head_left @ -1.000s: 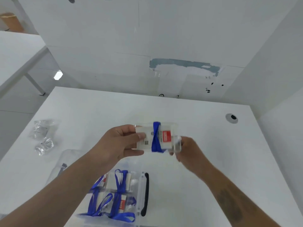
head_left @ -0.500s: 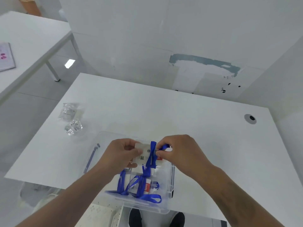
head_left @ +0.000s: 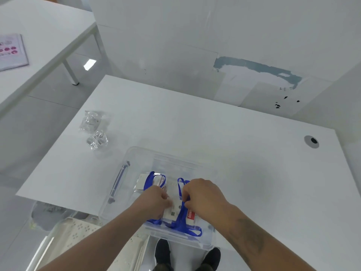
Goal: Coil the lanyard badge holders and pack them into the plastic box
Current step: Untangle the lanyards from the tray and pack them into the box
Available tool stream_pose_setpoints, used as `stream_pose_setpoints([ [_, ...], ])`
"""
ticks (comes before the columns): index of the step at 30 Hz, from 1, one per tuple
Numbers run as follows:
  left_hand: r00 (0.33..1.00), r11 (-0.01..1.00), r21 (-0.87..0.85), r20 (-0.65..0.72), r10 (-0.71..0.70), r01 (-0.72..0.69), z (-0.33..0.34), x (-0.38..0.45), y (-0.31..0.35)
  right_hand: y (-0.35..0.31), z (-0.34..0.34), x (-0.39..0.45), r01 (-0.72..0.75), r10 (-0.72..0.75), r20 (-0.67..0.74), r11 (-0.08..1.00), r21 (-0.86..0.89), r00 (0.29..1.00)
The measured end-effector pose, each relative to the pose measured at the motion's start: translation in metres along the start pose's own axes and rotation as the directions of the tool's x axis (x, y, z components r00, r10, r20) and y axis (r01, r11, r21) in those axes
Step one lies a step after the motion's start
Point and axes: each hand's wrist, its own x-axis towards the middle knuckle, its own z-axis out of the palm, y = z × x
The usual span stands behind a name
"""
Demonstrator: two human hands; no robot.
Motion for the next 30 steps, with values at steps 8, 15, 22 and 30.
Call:
stream_pose_setpoints([
  [8, 0.993, 0.820, 0.573, -0.096, 0.066, 0.001, 0.023, 0.017, 0.007, -0.013, 0.027, 0.021, -0.034, 0.045, 0.059, 0.983, -0.181, 0.997],
  [15, 0.996, 0.729, 0.685, -0.049, 0.068, -0.016, 0.023, 0.019, 0.005, -0.018, 0.037, 0.020, -0.030, 0.045, 0.052, 0.964, -0.265, 0.998],
  [22, 0.977, 0.788, 0.610, -0.103, 0.185, -0.085, 0.005, 0.004, 0.013, -0.019, 0.016, 0.002, -0.005, 0.005, 0.001, 0.935, -0.354, 1.000],
  [30, 0.849, 0.913, 0.321, -0.380, 0.367, -0.251, -0.004, -0.052, 0.009, 0.002, -0.001, -0.049, 0.060, -0.090, -0.399, 0.994, -0.087, 0.912],
])
